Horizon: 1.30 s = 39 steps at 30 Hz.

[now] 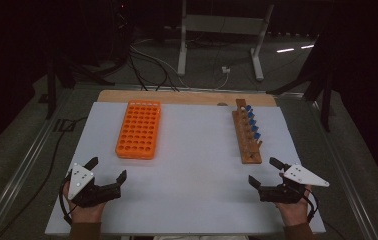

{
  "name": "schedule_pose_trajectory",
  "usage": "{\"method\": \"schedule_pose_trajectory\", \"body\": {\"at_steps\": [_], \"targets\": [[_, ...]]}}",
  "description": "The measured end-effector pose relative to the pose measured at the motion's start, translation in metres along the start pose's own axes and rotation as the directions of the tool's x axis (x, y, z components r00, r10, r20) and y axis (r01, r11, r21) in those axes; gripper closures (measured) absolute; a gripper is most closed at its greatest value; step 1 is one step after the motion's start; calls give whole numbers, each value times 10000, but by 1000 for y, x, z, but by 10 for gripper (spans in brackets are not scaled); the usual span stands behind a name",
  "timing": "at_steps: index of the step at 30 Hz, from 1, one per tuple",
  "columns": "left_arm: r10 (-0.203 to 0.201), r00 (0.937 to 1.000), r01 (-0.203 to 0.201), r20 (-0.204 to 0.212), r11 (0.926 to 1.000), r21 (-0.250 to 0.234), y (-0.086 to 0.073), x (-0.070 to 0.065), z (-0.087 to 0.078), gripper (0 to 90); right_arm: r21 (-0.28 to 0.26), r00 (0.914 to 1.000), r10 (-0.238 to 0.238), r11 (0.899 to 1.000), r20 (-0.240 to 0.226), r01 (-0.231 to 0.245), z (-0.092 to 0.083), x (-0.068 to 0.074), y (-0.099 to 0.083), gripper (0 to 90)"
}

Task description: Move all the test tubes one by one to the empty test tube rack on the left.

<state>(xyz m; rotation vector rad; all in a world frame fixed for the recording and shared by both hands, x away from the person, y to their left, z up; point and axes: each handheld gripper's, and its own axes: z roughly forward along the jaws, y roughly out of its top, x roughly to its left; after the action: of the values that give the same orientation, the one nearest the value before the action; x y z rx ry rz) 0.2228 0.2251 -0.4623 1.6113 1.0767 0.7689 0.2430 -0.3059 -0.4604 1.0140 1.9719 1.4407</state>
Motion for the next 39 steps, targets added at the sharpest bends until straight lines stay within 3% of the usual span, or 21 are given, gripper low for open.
{"method": "schedule_pose_trajectory", "body": {"at_steps": [12, 15, 18, 28, 39], "targets": [[-56, 9998, 54, -182, 9999, -99, -1, -1, 1, 13, -76, 9999, -37, 10000, 130, 38, 5, -3, 24, 1], [285, 9996, -285, -17, 9996, -69, -2, -2, 3, 13, 31, 9993, -73, 10000, 354, 72, 8, -5, 33, 1], [285, 9996, -285, 74, 9996, -1, -2, -3, 4, 13, 109, 9987, -77, 9999, 500, 72, 9, -8, 39, 1], [-226, 9997, 227, 53, 9997, -133, -2, 1, 1, 13, 397, 9980, -46, 9992, 634, 21, 29, -24, 52, 1], [-401, 9991, 399, -127, 9991, -150, -4, 5, 1, 13, 916, 9953, -12, 9958, 972, -78, 54, -42, 61, 24]]}}
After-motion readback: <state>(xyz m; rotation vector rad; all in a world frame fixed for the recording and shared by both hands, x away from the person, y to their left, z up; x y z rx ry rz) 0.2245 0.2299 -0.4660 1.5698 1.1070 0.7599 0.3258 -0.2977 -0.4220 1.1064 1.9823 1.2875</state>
